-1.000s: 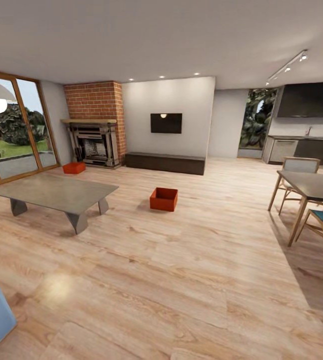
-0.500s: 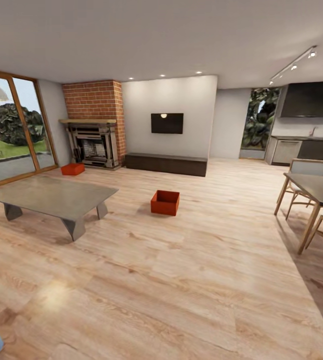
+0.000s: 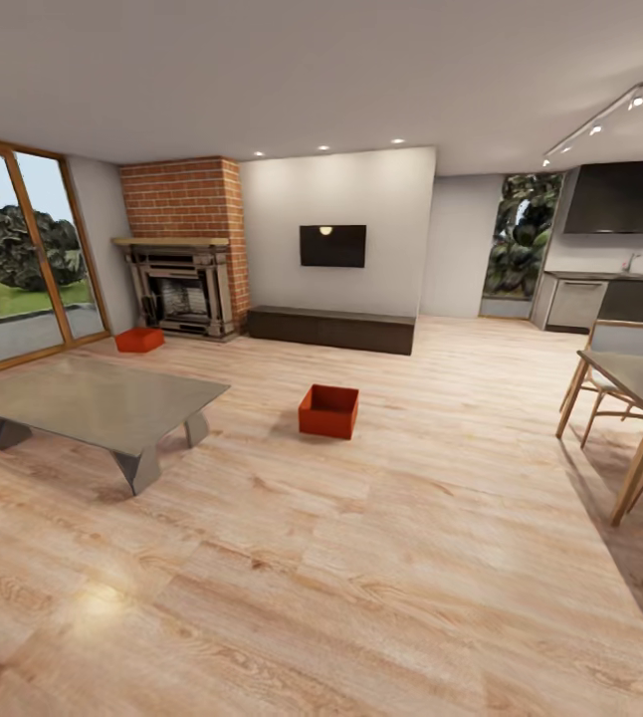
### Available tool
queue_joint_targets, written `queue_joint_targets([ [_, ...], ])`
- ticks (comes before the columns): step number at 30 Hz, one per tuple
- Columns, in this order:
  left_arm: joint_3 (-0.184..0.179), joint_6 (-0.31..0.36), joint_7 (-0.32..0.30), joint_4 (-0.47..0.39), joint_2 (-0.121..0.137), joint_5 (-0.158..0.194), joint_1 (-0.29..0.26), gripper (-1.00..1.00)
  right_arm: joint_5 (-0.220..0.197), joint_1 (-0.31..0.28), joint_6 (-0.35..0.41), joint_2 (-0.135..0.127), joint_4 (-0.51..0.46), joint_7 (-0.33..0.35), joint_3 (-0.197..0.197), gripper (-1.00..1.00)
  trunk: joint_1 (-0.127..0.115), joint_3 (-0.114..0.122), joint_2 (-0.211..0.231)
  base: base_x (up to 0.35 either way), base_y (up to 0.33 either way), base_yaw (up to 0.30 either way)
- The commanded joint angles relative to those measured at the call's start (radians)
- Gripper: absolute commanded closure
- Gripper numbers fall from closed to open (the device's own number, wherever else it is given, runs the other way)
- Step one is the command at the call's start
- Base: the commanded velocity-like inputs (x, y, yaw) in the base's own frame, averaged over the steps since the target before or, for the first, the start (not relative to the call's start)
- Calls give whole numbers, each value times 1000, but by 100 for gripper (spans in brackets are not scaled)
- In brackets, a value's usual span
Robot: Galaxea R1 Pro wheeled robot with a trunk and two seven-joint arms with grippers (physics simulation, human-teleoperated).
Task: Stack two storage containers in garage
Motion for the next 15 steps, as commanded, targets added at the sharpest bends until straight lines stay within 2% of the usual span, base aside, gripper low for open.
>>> queue_joint_targets([
  [1,0,6,3,-3,0,6,0,-100,-11,-1,-6,1,3,-2,9,-100,1,-1,0,326,0,-54],
  [7,0,7,3,-7,0,6,0,-100,-11,-1,-5,3,3,-9,7,-100,1,-1,0,326,55,-172],
  [11,0,7,3,-10,0,6,0,-100,-10,-1,-6,3,3,-10,7,-100,1,-1,0,325,155,-237],
  [15,0,7,3,-11,0,7,0,-100,-10,-1,-5,3,3,-9,7,-100,1,-1,0,323,175,-106],
])
